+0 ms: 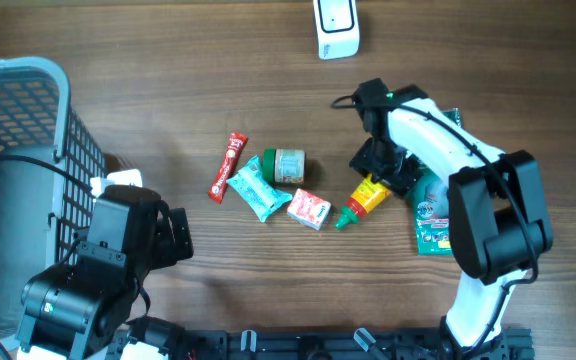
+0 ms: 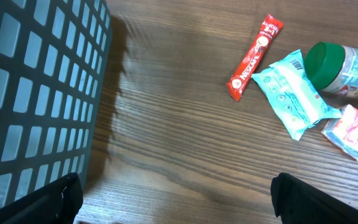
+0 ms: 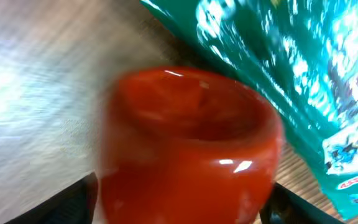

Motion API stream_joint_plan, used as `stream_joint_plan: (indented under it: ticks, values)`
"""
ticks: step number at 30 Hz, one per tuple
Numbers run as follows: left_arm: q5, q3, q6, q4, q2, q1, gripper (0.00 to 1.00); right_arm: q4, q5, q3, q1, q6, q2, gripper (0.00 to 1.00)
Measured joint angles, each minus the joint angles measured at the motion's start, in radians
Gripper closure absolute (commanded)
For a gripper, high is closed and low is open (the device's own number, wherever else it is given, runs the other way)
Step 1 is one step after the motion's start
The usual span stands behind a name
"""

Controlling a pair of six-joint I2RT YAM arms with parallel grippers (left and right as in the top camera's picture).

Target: Scan the item barcode

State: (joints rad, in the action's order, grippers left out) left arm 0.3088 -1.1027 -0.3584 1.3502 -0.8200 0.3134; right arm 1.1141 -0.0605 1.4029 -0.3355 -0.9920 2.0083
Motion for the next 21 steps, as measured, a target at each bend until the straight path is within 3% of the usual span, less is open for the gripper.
stream_joint_plan:
  ticks: [7, 13, 17, 21]
  values:
    - [0.000, 0.000, 0.000, 0.000, 0.000, 0.000, 0.00, -0.060, -0.018, 0.034, 0.017, 0.103, 0.000, 0.14]
    - [0.000, 0.000, 0.000, 0.000, 0.000, 0.000, 0.00, -0.226, -0.020, -0.095, 0.017, 0.134, -0.006, 0.41]
    - [0.000, 0.000, 0.000, 0.000, 0.000, 0.000, 0.00, -0.243, -0.013, -0.107, 0.018, 0.152, -0.015, 0.59]
    - [0.000, 0.000, 0.000, 0.000, 0.000, 0.000, 0.00, -0.183, 0.053, -0.090, 0.019, 0.206, -0.014, 0.65]
